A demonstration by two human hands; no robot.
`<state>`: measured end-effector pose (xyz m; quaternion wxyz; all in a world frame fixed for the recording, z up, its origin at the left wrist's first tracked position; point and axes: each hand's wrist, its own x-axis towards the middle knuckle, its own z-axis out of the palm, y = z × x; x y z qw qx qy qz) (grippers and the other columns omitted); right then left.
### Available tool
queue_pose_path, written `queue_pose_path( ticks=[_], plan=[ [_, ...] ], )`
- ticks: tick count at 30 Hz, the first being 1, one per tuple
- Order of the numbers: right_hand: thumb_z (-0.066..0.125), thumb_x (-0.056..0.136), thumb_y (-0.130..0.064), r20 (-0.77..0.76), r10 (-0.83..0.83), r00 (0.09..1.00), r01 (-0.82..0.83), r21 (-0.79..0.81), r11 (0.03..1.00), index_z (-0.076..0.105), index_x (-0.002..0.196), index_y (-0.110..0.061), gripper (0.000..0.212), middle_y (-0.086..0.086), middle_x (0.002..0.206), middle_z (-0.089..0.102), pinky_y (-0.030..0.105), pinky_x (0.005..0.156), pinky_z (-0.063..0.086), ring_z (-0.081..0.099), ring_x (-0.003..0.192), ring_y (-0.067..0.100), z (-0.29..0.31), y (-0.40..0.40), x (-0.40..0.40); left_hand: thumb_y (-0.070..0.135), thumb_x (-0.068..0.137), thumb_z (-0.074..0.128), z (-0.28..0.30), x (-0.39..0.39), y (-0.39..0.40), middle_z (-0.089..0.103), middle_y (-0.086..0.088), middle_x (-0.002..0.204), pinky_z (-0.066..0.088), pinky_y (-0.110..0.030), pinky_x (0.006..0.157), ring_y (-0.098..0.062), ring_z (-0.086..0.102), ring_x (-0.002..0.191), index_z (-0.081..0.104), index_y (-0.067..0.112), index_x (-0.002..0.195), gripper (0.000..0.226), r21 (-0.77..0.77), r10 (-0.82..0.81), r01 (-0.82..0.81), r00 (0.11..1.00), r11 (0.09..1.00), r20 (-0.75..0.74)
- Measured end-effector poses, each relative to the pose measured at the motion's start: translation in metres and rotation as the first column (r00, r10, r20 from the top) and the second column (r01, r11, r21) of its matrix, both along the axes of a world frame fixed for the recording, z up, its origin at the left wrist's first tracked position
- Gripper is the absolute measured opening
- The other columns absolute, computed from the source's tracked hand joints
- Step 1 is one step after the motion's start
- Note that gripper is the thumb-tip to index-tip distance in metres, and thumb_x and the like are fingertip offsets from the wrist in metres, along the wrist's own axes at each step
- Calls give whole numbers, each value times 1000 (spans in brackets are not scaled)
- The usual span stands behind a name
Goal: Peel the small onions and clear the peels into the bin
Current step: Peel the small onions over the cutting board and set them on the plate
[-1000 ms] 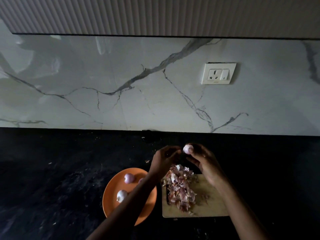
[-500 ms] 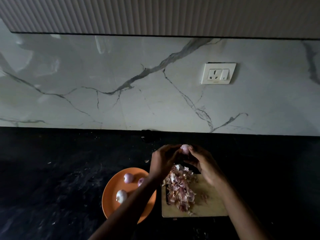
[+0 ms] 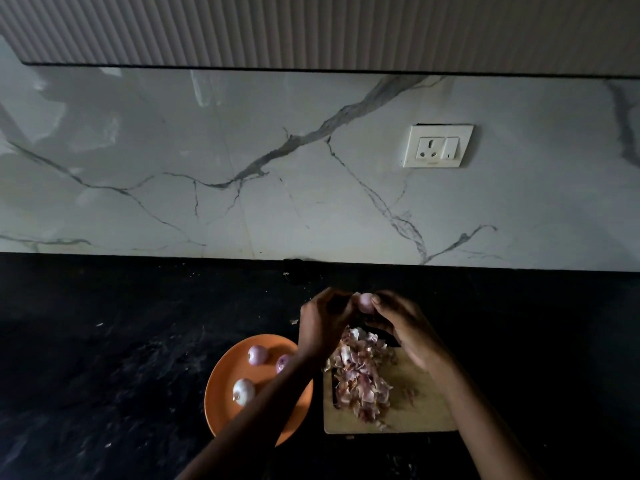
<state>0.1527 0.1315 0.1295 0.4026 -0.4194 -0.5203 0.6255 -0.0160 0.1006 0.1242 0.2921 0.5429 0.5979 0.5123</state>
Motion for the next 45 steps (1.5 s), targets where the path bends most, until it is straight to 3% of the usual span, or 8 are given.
queue_pose_path(
  ticks=[9, 14, 16, 21, 26, 38, 42, 45],
  plan=[
    [67, 89, -27, 30, 46, 998, -48, 68, 997, 70, 115, -14, 29, 8, 114, 73, 34, 97, 54, 68, 113, 24, 1, -3, -3, 25, 87, 76, -4, -1, 5, 75, 5, 76, 49, -14, 59, 0, 69, 68, 75, 14, 87, 11, -183, 156, -99, 932, 978, 328],
    [71, 85, -24, 54, 66, 996, -70, 67, 995, 66, 119, -11, 36, 6, 116, 73, 35, 96, 54, 68, 113, 19, 0, -4, -2, 25, 96, 64, -15, -19, 8, 71, 8, 78, 42, -7, 55, 0, 65, 64, 76, 24, 91, 13, -343, 7, -18, 999, 939, -33],
    [76, 82, -22, 71, 31, 997, -36, 75, 997, 64, 118, -13, 39, 4, 115, 73, 30, 91, 56, 68, 111, 16, -1, -5, 0, 21, 100, 57, -19, -23, 9, 73, -1, 92, 39, -12, 61, -10, 68, 80, 76, 17, 105, 20, -368, -108, 28, 974, 930, -200],
    [82, 78, -7, 194, -74, 978, 43, 156, 987, 62, 109, -17, 39, -1, 108, 72, 18, 80, 53, 69, 98, 4, -5, -1, 2, 24, 99, 59, -27, -26, 11, 70, -7, 113, 44, -24, 82, -20, 65, 104, 72, 14, 115, 23, -286, -158, 65, 936, 956, -314],
    [85, 74, -8, 207, -97, 974, 48, 226, 973, 68, 101, -22, 35, -7, 102, 75, 18, 82, 52, 70, 97, 7, -5, 1, 1, 33, 94, 67, -10, -14, 10, 75, 3, 105, 57, -29, 83, -10, 72, 96, 72, 26, 110, 19, -200, -199, 240, 959, 950, 203],
    [86, 74, -11, 242, -84, 967, 12, 286, 958, 69, 98, -32, 37, -7, 106, 75, 24, 88, 53, 70, 101, 11, -7, 2, 1, 36, 83, 78, -11, -13, 11, 76, 4, 86, 57, -32, 75, -9, 72, 81, 72, 31, 89, 10, -125, -172, 197, 967, 972, 188],
    [85, 74, -7, 260, -85, 962, -1, 314, 949, 68, 100, -29, 38, -8, 105, 75, 22, 87, 54, 71, 101, 10, -6, 1, 1, 23, 84, 79, -9, -17, 13, 75, 0, 85, 51, -21, 66, -8, 68, 75, 72, 13, 95, 16, -154, -186, 236, 940, 959, 287],
    [84, 75, -3, 269, -109, 957, 5, 360, 933, 68, 101, -30, 41, -8, 105, 75, 20, 86, 54, 71, 100, 8, -5, 1, -1, 22, 87, 76, -9, -16, 13, 76, -9, 96, 57, -31, 76, -18, 72, 86, 73, 10, 105, 22, -181, -183, 258, 919, 949, 349]
  ],
)
